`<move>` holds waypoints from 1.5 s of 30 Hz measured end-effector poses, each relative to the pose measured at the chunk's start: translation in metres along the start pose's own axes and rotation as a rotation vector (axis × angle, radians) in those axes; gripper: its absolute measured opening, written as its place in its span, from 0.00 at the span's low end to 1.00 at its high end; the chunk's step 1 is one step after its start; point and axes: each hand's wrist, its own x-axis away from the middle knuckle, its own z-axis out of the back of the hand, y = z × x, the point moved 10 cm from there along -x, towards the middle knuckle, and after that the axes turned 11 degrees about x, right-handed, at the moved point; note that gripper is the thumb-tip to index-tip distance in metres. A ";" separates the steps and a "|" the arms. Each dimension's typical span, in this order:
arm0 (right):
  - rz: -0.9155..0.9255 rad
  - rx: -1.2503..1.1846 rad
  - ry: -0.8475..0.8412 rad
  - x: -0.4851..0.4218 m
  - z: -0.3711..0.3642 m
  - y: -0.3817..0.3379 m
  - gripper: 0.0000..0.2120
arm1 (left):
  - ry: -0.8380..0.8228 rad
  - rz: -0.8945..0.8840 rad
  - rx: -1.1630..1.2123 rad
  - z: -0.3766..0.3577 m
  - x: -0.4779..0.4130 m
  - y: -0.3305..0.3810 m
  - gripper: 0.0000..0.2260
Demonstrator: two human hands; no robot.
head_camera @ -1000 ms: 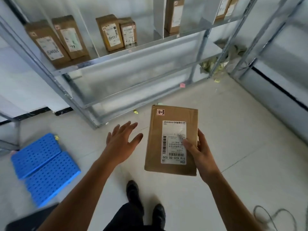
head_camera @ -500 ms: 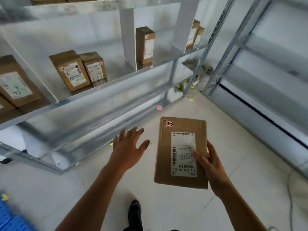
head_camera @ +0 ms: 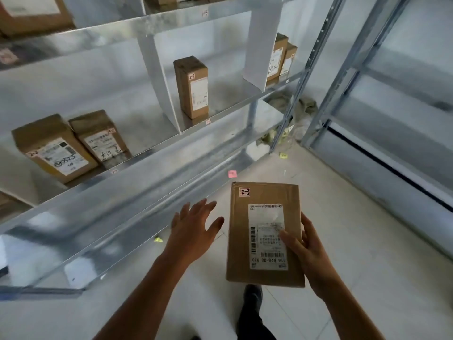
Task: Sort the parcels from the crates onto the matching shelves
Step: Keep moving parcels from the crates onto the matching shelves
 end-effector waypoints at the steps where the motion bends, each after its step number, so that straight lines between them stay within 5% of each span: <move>1: -0.005 -0.010 -0.004 -0.016 0.009 -0.004 0.41 | 0.000 0.001 -0.001 0.000 -0.014 0.010 0.34; 8: 0.017 0.001 -0.058 -0.120 0.069 -0.049 0.39 | 0.064 0.011 -0.024 0.000 -0.114 0.078 0.27; 17: 0.006 0.067 -0.120 -0.240 0.095 -0.099 0.41 | 0.186 0.058 0.008 0.017 -0.205 0.108 0.36; 28: 0.047 0.152 -0.210 -0.397 0.050 -0.197 0.39 | 0.310 0.010 0.304 0.071 -0.340 0.121 0.31; 34: 0.108 0.222 -0.234 -0.458 0.028 -0.257 0.35 | 0.288 -0.100 0.654 0.099 -0.408 0.141 0.27; 41: 0.105 0.261 -0.323 -0.526 0.041 -0.271 0.33 | 0.320 0.046 0.853 0.076 -0.468 0.141 0.38; 45: 0.110 0.306 -0.445 -0.563 0.033 -0.268 0.33 | 0.434 0.125 0.884 0.072 -0.485 0.140 0.29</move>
